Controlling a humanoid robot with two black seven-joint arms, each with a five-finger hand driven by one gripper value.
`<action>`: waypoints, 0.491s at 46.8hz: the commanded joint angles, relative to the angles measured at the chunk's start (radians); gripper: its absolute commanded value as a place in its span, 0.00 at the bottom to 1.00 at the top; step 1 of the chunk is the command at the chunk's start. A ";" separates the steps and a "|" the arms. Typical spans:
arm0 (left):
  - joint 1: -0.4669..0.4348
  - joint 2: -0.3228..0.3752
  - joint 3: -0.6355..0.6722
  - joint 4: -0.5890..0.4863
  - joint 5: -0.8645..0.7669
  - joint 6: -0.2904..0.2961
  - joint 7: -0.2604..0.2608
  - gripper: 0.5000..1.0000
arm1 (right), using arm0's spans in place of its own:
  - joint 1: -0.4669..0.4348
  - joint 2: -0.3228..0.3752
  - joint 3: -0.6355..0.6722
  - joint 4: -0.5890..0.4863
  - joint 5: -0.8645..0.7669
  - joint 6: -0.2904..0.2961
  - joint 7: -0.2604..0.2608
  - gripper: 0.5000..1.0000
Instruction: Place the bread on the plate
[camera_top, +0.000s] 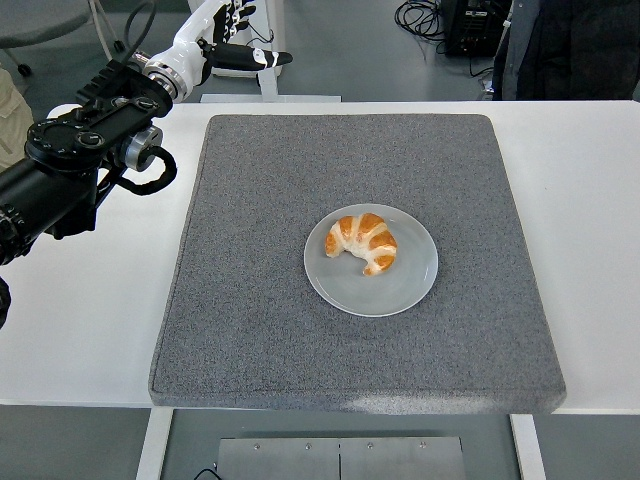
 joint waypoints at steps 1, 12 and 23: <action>0.019 -0.022 -0.037 0.064 -0.042 -0.050 0.015 0.98 | 0.000 0.000 0.000 0.000 0.000 0.000 0.000 1.00; 0.084 -0.021 -0.254 0.100 -0.075 -0.181 0.023 0.98 | 0.000 0.000 0.000 0.000 0.000 0.000 0.000 1.00; 0.141 -0.032 -0.385 0.112 -0.102 -0.204 0.069 0.98 | -0.002 0.000 -0.002 0.006 0.000 0.003 0.000 1.00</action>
